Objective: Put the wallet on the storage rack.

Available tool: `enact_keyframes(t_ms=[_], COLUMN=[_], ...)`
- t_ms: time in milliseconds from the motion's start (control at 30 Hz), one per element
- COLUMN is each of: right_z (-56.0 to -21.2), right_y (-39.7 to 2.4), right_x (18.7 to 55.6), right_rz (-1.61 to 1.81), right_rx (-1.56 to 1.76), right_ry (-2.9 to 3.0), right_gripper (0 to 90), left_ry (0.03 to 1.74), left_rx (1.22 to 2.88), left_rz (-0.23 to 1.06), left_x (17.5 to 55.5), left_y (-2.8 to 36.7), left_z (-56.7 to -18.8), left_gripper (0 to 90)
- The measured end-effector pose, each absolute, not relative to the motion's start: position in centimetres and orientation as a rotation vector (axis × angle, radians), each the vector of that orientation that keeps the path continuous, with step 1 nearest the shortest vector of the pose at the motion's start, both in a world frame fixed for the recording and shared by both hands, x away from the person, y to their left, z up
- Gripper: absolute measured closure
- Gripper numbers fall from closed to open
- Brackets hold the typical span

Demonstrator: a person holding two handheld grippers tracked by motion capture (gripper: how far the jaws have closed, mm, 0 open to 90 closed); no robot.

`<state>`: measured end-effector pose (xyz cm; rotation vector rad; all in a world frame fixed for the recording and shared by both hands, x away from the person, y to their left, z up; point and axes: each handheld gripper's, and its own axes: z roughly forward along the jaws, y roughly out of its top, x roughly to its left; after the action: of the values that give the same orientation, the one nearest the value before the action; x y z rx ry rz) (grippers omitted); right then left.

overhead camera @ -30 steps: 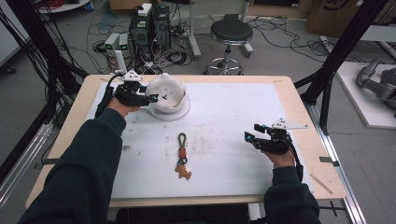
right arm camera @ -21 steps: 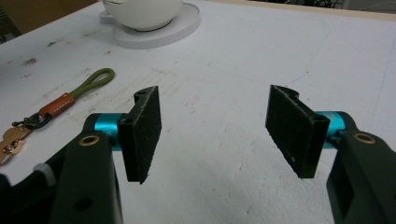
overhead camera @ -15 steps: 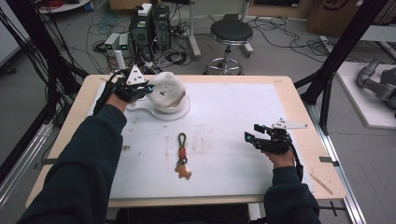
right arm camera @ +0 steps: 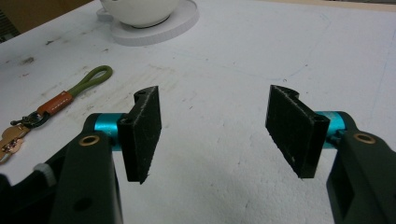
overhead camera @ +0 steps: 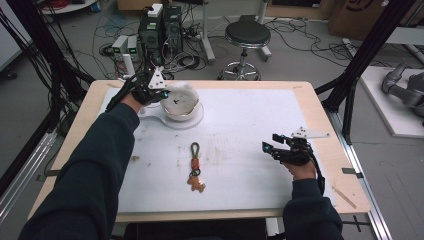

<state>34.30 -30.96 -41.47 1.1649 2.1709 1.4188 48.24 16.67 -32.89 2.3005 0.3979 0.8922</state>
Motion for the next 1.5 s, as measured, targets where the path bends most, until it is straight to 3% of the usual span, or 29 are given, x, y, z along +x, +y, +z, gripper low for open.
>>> enact_keyframes(t_ms=[100,133,167,233,267,367,400,433,467,533,600,700,800,967,1033,1067,1200,1500], right_z=[-41.5,-41.5,-41.5,-41.5,-41.5,-41.5,-41.5,-41.5,-41.5,-41.5,-41.5,-41.5,-41.5,-41.5,-41.5,-41.5,-41.4,-41.2], right_y=[-30.9,-30.9,-30.9,-30.9,-30.9,-30.9,-30.9,-30.9,-30.9,-30.8,-30.8,-30.8,-30.8,-31.0,-31.0,-31.0,-30.9,-31.1], right_x=[34.2,34.2,34.2,34.2,34.2,34.2,34.3,34.3,34.3,34.2,34.2,34.3,34.3,34.2,34.2,34.2,34.1,33.8], right_rz=[1.418,1.417,1.417,1.416,1.417,1.416,1.415,1.415,1.415,1.417,1.417,1.416,1.413,1.418,1.419,1.420,1.422,1.423], right_rx=[1.171,1.170,1.170,1.165,1.164,1.161,1.161,1.161,1.162,1.168,1.170,1.168,1.166,1.176,1.176,1.171,1.170,1.170], right_ry=[2.173,2.175,2.175,2.176,2.175,2.175,2.175,2.175,2.175,2.178,2.179,2.177,2.180,2.179,2.176,2.180,2.176,2.160], right_gripper=[36.6,36.6,36.6,36.6,36.6,36.5,36.6,36.6,36.6,36.6,36.6,36.6,36.6,36.5,36.5,36.5,36.5,35.2], left_ry=[0.534,0.594,0.661,0.791,0.834,0.895,0.891,0.887,0.861,0.815,0.663,0.613,0.629,0.791,0.883,0.926,1.037,1.008], left_rx=[2.210,2.171,2.139,2.061,2.012,1.929,1.940,1.964,1.973,1.981,2.025,2.025,2.040,1.973,1.943,1.910,1.743,1.623], left_rz=[0.838,0.801,0.756,0.672,0.629,0.545,0.539,0.535,0.550,0.607,0.777,0.830,0.804,0.693,0.595,0.562,0.455,0.444], left_x=[48.3,48.4,48.5,48.5,48.5,48.0,47.9,47.7,47.5,47.3,47.1,47.3,47.7,47.7,47.7,47.6,46.4,40.8], left_y=[17.1,17.3,17.5,18.1,18.5,19.5,19.6,19.7,19.7,19.5,18.8,18.4,18.0,18.9,19.4,19.6,20.8,22.0], left_z=[-33.3,-33.5,-33.6,-34.0,-34.3,-35.2,-35.6,-36.0,-36.3,-36.2,-35.5,-35.0,-35.0,-36.2,-36.5,-36.7,-37.3,-38.4], left_gripper=[74.5,65.6,65.6,48.8,46.0,49.1,63.1,63.1,70.6,77.0,79.6,79.8,79.6,74.9,64.4,52.4,44.5,37.1])
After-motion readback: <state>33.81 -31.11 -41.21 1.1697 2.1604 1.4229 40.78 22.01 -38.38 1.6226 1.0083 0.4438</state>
